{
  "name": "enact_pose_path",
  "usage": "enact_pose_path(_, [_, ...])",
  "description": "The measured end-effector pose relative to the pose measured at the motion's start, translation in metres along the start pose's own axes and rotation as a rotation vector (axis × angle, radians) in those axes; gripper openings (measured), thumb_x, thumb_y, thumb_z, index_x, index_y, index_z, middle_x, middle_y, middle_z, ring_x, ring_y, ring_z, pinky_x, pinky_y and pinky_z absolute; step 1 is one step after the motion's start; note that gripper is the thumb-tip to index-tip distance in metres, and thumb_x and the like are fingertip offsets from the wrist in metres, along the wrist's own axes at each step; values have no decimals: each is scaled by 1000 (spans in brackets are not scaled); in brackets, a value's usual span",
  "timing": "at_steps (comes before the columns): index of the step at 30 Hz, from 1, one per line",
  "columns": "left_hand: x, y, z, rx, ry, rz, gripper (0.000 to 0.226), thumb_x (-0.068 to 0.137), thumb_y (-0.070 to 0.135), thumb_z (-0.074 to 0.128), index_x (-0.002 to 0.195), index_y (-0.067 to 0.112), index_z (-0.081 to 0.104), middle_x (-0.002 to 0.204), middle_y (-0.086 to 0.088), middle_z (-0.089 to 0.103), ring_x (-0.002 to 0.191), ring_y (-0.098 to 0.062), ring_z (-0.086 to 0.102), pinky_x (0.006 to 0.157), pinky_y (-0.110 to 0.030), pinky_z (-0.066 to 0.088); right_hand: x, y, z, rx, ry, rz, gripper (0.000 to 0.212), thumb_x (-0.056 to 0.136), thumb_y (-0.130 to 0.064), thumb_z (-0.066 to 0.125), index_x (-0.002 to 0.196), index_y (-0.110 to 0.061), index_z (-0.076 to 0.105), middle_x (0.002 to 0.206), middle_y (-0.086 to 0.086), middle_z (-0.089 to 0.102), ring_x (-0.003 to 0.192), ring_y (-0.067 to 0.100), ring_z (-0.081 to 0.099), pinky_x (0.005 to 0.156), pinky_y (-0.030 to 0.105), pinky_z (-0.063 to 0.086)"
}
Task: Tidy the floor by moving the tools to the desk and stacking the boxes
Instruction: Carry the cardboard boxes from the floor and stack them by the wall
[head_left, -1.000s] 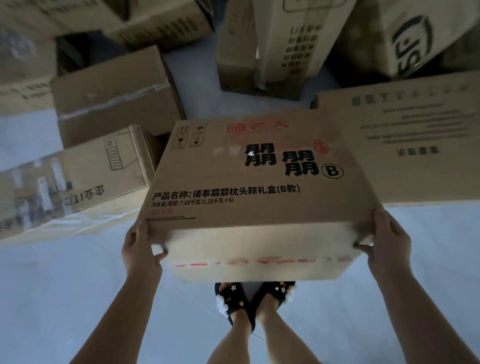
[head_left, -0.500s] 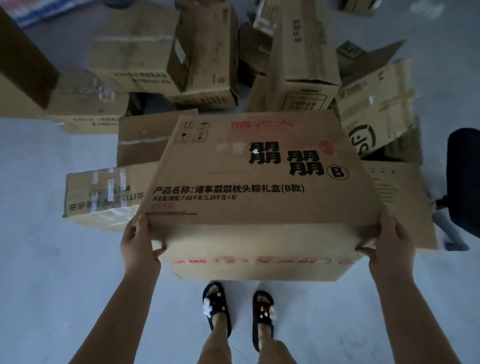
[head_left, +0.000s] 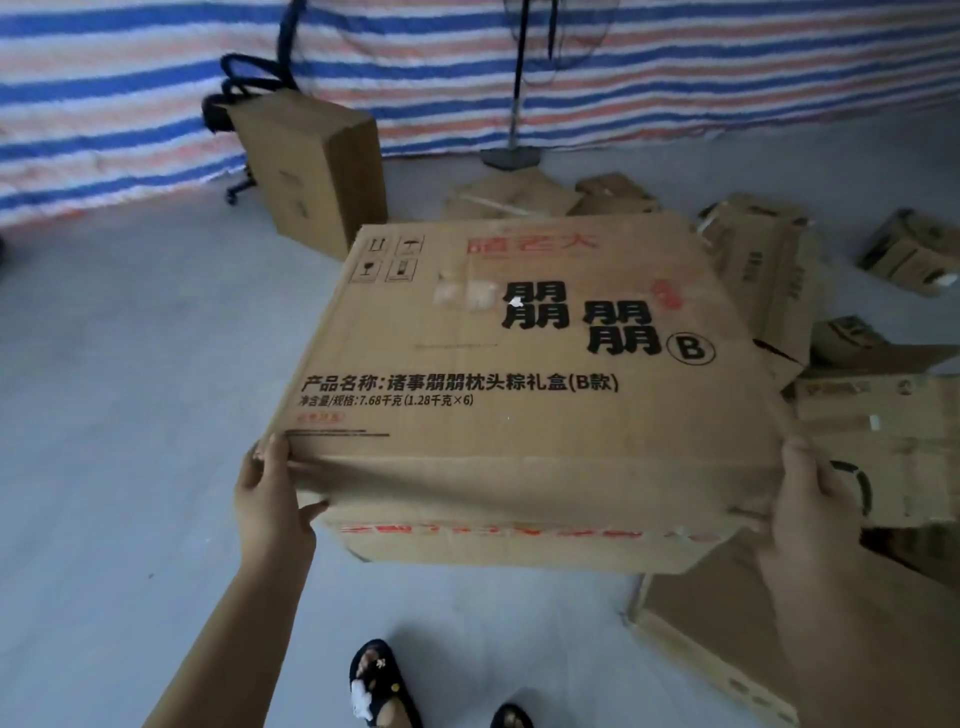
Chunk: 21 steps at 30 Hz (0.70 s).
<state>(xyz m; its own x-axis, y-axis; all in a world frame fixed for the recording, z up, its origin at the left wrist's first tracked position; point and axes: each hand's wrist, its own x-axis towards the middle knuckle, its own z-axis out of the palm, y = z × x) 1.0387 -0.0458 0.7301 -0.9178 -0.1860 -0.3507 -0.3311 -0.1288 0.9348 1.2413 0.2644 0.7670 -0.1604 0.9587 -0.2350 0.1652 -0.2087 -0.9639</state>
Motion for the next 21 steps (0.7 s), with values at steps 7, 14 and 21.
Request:
enact_pose_path(7, [1, 27, -140, -112, 265, 71, 13, 96, 24, 47, 103, 21, 57, 88, 13, 52, 100, -15, 47, 72, -39, 52, -83, 3, 88, -53, -285, -32, 38, 93, -46, 50, 123, -24, 54, 111, -1, 58, 100, 27, 57, 74, 38, 56])
enact_pose_path(14, [25, 49, -319, -198, 549, 69, 16, 94, 30, 49, 104, 20, 56, 89, 5, 53, 99, -19, 48, 83, -52, 50, -222, 28, 209, -174, -527, -77, 43, 94, -42, 50, 128, -16, 54, 124, 7, 54, 81, 21, 55, 78, 50, 54])
enact_pose_path(21, [45, 74, -488, -241, 784, 59, 12, 94, 31, 49, 93, 23, 58, 84, 7, 52, 96, -21, 48, 80, -52, 50, -381, 61, 321, -218, -754, -45, 40, 94, -40, 52, 128, -19, 54, 114, 3, 52, 94, 29, 53, 65, 46, 57])
